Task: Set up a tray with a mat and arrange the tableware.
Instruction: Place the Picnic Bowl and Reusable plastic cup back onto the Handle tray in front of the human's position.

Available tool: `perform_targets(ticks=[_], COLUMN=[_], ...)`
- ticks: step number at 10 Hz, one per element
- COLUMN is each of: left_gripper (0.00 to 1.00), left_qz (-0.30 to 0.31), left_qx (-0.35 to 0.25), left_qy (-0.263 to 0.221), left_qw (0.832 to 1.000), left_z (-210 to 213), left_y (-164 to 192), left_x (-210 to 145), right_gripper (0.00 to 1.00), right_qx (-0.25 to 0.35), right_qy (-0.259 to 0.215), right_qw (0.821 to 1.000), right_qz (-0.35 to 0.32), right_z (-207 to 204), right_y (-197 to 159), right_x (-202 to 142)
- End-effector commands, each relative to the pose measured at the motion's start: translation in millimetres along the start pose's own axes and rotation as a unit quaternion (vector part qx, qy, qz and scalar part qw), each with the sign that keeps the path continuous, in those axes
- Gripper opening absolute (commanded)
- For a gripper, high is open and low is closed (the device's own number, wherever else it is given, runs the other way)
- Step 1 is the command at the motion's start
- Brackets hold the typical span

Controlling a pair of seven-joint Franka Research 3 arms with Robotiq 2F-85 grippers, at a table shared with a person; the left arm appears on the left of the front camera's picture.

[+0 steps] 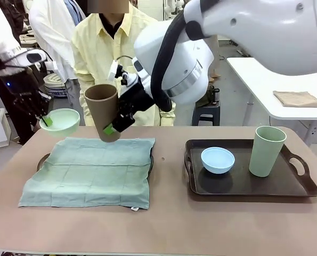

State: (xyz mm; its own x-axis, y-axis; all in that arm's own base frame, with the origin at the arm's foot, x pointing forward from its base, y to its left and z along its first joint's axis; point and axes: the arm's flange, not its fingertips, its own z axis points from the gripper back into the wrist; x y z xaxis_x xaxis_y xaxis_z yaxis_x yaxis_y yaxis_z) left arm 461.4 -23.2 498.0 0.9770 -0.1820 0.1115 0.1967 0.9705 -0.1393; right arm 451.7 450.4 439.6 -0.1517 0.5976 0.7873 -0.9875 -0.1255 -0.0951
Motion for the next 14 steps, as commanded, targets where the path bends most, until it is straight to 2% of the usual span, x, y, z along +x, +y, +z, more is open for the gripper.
perform_targets(ticks=[1, 4, 6, 8, 9, 11, 14], left_gripper=[0.04, 0.04, 0.04, 0.04, 0.04, 0.04, 0.04], left_qz=[-0.012, -0.012, 0.009, 0.017, 0.018, 0.024, 0.03], left_qx=[0.002, -0.021, -0.037, -0.052, -0.026, -0.036, -0.033], left_qy=[-0.004, 0.004, 0.003, -0.005, 0.016, 0.012, 0.021], left_qw=[1.0, 1.0, 0.999, 0.999, 0.999, 0.999, 0.999], left_z=[-20.7, -56.3, -75.1, -75.8, -75.9, -78.5, -106.2], left_y=[-0.1, 3.9, 11.6, 13.8, 10.2, 11.7, 18.3], left_x=[-1.2, -6.5, -8.4, -9.6, -8.7, -8.9, -5.8], right_gripper=[0.81, 0.81, 0.81, 0.81, 0.81, 0.81, 0.81], right_qx=[0.022, 0.039, 0.043, 0.043, 0.043, 0.046, 0.058], right_qy=[-0.029, -0.036, -0.035, -0.015, -0.015, -0.013, 0.001], right_qw=[0.999, 0.998, 0.998, 0.998, 0.998, 0.998, 0.998], right_qz=[-0.004, -0.02, -0.027, -0.031, -0.031, -0.034, -0.029], right_z=[-10.6, -36.3, -47.1, -46.6, -46.6, -50.5, -49.5], right_y=[0.0, -2.1, -7.8, -6.7, -6.7, -7.8, -13.8], right_x=[-26.7, -63.1, -76.7, -74.2, -74.2, -79.0, -87.7])
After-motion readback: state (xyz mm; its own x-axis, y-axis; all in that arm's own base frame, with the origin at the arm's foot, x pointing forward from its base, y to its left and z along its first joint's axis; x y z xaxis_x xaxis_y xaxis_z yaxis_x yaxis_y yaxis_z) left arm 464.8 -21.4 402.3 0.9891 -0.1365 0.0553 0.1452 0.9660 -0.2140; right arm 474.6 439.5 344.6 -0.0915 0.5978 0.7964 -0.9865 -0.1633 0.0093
